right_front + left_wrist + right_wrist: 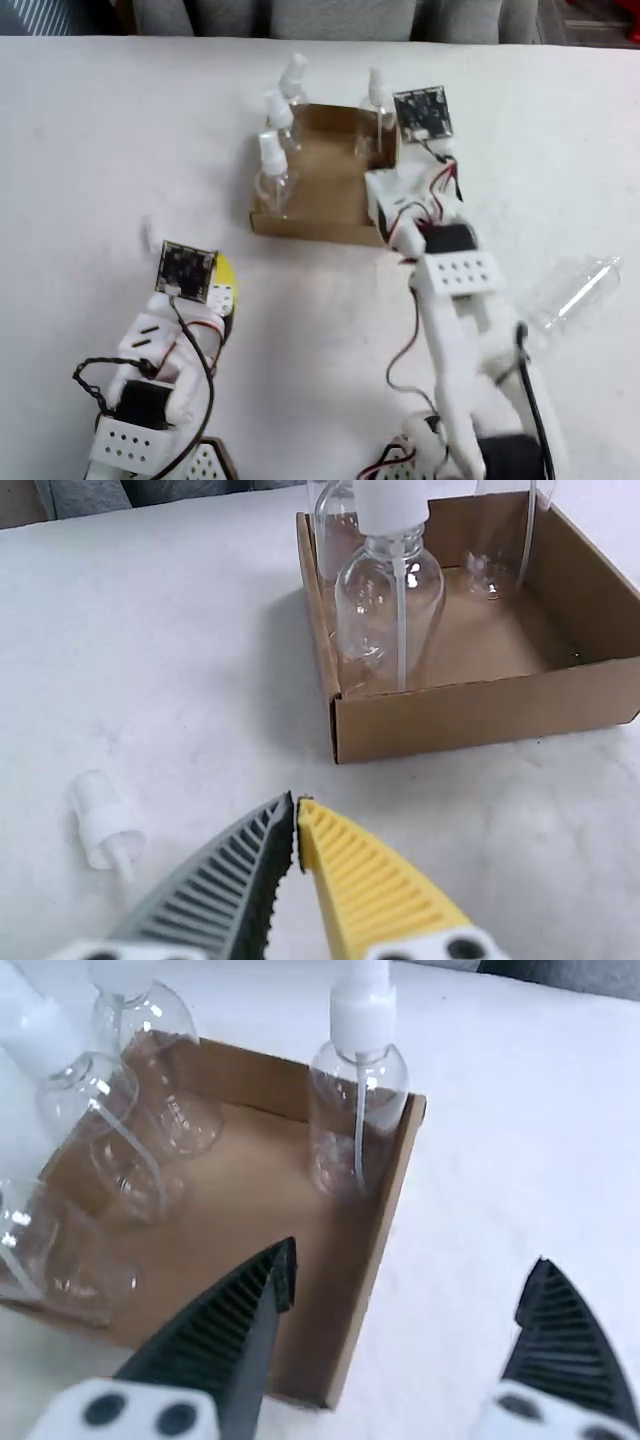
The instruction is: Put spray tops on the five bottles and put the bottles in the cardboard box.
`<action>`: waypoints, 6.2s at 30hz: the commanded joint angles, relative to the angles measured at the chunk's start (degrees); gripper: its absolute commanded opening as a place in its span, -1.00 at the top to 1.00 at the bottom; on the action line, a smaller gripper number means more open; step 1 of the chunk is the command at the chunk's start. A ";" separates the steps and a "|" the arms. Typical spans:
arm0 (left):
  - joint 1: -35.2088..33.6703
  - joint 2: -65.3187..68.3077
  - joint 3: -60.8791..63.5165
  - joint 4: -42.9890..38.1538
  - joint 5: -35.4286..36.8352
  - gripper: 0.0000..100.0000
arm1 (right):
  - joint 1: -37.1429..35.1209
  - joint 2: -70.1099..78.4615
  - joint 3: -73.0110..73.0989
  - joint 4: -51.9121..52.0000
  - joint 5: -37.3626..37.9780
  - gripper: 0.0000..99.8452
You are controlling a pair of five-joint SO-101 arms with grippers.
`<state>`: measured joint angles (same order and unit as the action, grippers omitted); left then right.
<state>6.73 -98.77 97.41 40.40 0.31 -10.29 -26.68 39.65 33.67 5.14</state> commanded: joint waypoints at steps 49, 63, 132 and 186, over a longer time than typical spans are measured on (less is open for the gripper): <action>-0.57 -0.92 -0.18 -0.18 -0.79 0.96 | 47.87 51.03 -44.84 34.95 4.48 0.32; -0.40 -0.92 -0.18 -0.18 -0.79 0.96 | 49.54 53.85 -56.53 48.40 9.23 0.97; -2.51 -0.92 -0.97 7.65 -0.44 0.96 | 40.40 -26.59 13.27 48.57 23.03 0.89; -23.87 100.53 -78.77 21.27 12.57 0.72 | 67.21 -27.21 27.25 3.38 34.46 0.96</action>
<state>-16.31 0.40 24.00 59.47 12.26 57.58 -52.97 67.52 37.98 38.90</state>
